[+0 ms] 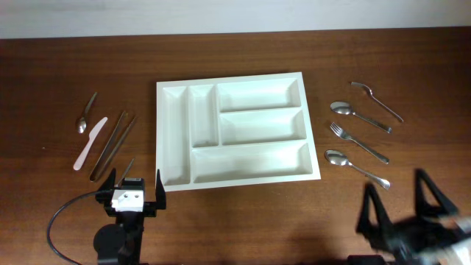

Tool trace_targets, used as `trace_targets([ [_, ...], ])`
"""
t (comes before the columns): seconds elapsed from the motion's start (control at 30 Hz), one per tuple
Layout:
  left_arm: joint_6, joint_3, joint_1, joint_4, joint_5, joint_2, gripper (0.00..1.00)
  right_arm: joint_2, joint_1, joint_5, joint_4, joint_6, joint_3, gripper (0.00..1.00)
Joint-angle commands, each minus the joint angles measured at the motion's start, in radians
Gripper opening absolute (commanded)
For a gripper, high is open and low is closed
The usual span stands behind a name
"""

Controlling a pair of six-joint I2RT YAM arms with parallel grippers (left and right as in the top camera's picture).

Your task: Pack container

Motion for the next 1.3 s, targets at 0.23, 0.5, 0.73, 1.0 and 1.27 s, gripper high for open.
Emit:
trace_targets([
  [0.23,-0.012,-0.011,-0.004,0.003,0.004,-0.008,0.99,0.011,0.003,-0.129,-0.078,-0.005,0.105,0.99],
  [0.5,-0.012,-0.011,-0.004,0.003,0.004,-0.008,0.99,0.33,0.003,-0.247,-0.546,-0.087,0.323,0.99],
  [0.73,-0.012,-0.011,-0.004,0.003,0.004,-0.008,0.99,0.782,0.003,-0.118,-1.069,-0.298,0.76,0.99],
  [1.0,-0.012,-0.011,-0.004,0.003,0.004,-0.008,0.99,1.14,0.003,0.151,-1.335,-0.321,0.991,0.99],
  [1.27,-0.012,-0.011,-0.004,0.003,0.004,-0.008,0.99,1.307,0.002,0.177,-1.31,-0.342,0.991,0.99],
])
